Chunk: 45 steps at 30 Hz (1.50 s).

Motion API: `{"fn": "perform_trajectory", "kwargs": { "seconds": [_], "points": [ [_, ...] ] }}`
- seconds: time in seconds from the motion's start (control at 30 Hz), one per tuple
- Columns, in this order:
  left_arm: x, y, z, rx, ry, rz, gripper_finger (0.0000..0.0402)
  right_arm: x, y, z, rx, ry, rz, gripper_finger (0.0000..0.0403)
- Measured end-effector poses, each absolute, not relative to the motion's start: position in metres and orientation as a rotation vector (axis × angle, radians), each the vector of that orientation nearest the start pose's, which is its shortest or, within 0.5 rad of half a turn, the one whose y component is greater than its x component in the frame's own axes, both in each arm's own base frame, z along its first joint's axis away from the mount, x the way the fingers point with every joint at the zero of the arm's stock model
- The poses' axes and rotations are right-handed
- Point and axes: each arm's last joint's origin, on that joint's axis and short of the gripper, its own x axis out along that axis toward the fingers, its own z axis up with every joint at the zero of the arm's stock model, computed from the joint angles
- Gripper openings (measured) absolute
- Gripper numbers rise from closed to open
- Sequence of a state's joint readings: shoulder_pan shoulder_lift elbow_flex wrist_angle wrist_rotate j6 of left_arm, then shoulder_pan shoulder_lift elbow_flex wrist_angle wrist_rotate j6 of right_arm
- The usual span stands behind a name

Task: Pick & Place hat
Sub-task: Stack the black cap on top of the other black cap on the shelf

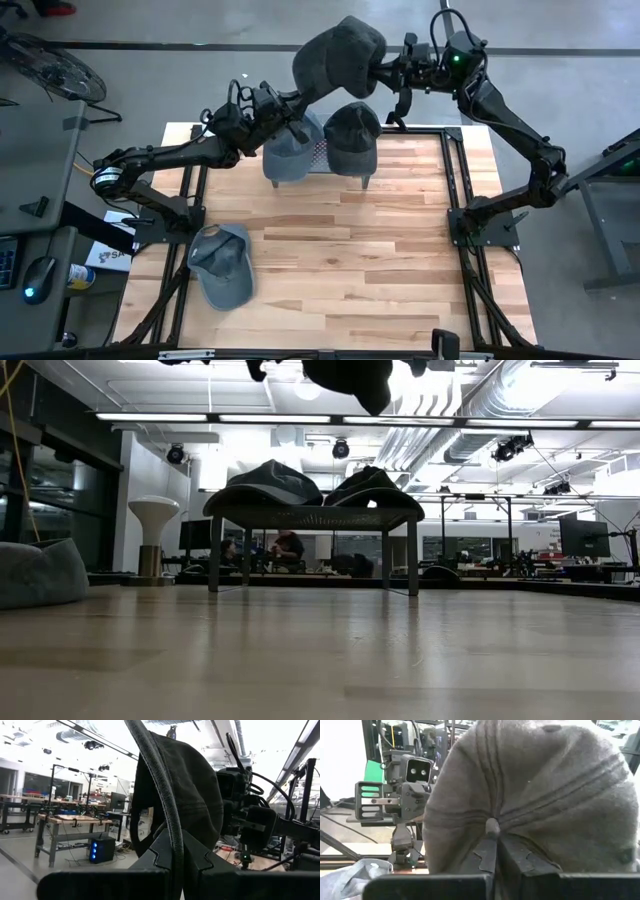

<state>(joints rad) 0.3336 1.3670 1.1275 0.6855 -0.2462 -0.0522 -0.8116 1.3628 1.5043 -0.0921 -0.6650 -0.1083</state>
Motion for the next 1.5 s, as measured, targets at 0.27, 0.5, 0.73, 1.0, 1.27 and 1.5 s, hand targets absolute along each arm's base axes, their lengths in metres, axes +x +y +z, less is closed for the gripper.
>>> {"fn": "perform_trajectory", "kwargs": {
  "seconds": [0.27,0.5,0.73,1.0,1.27,1.5],
  "points": [
    [0.286,0.107,0.403,-0.038,-0.461,0.568,0.0006,0.211,-0.199,0.461,-0.121,-0.032,-0.142,0.0],
    [0.286,0.107,0.403,-0.04,-0.462,0.578,0.0006,0.201,-0.205,0.463,-0.082,-0.04,-0.216,0.0],
    [0.286,0.108,0.403,-0.045,-0.466,0.598,0.0006,0.179,-0.194,0.474,-0.202,-0.029,-0.215,0.0019],
    [0.285,0.108,0.403,-0.103,-0.489,0.596,0.0006,0.184,-0.173,0.473,-0.652,0.087,-0.256,0.0169],
    [0.285,0.109,0.403,-0.17,-0.507,0.599,0.0006,0.215,-0.152,0.471,-0.986,0.179,-0.348,0.0255],
    [0.286,0.107,0.403,-0.22,-0.515,0.533,0.0006,0.243,-0.163,0.454,-1.108,0.282,-0.387,0.0256]
  ]
}}
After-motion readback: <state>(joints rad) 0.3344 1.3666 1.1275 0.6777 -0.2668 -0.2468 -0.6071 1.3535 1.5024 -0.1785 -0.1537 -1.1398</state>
